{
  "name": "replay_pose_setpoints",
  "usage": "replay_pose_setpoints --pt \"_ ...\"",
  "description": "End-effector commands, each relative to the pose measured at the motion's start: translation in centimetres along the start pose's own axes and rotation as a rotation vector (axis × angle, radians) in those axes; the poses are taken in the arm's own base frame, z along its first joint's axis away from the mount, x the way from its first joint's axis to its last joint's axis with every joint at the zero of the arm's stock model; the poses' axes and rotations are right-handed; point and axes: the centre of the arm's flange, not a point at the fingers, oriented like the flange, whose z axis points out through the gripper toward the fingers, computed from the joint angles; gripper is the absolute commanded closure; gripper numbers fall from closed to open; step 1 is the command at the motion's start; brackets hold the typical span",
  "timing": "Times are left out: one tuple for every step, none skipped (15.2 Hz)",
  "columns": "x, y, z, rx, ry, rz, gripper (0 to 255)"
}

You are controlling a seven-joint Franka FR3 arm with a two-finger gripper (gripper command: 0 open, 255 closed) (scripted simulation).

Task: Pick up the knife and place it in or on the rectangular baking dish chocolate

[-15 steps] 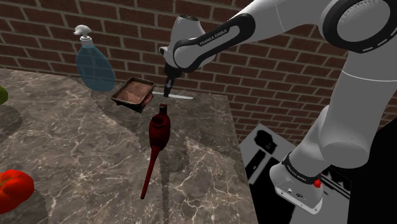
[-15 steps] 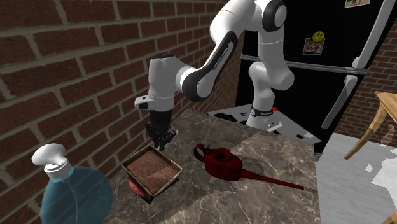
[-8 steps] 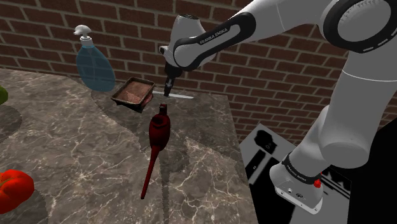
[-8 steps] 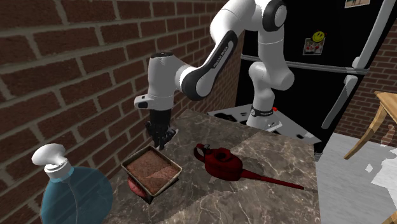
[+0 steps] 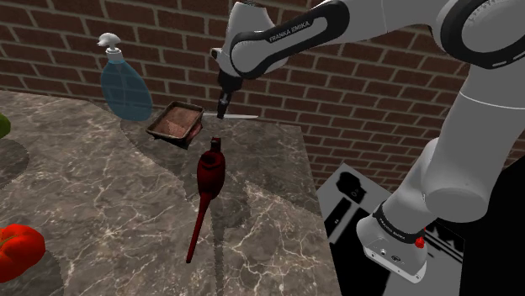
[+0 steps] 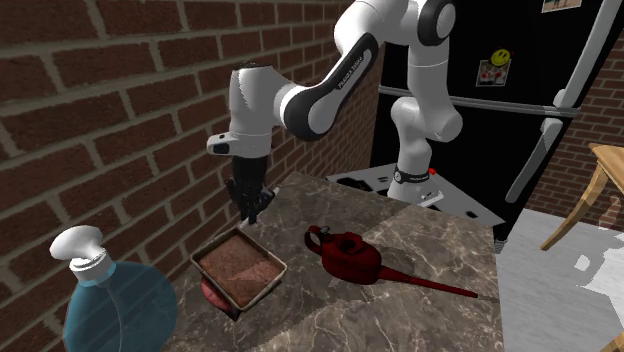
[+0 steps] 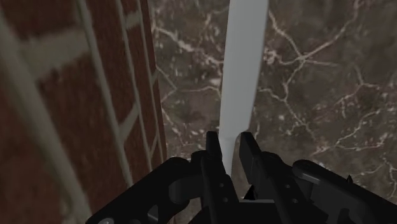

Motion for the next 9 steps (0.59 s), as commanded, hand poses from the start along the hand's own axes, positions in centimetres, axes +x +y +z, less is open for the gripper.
replay_pose_setpoints --pt "0.2 0.0 -1.1 0.000 0.000 0.000 255" --pt "0.3 0.0 -1.7 0.000 0.000 0.000 255" --pt "0.4 0.0 -2.2 0.000 0.000 0.000 255" --pt "0.5 0.0 -2.7 0.000 0.000 0.000 255" --pt "0.6 0.0 -3.2 0.000 0.000 0.000 255" --pt "0.7 0.0 -3.7 0.000 0.000 0.000 255" --pt "0.8 0.1 -4.2 0.000 0.000 0.000 255" --pt "0.9 0.1 -4.8 0.000 0.000 0.000 255" --pt "1.0 0.1 -5.3 0.000 0.000 0.000 255"
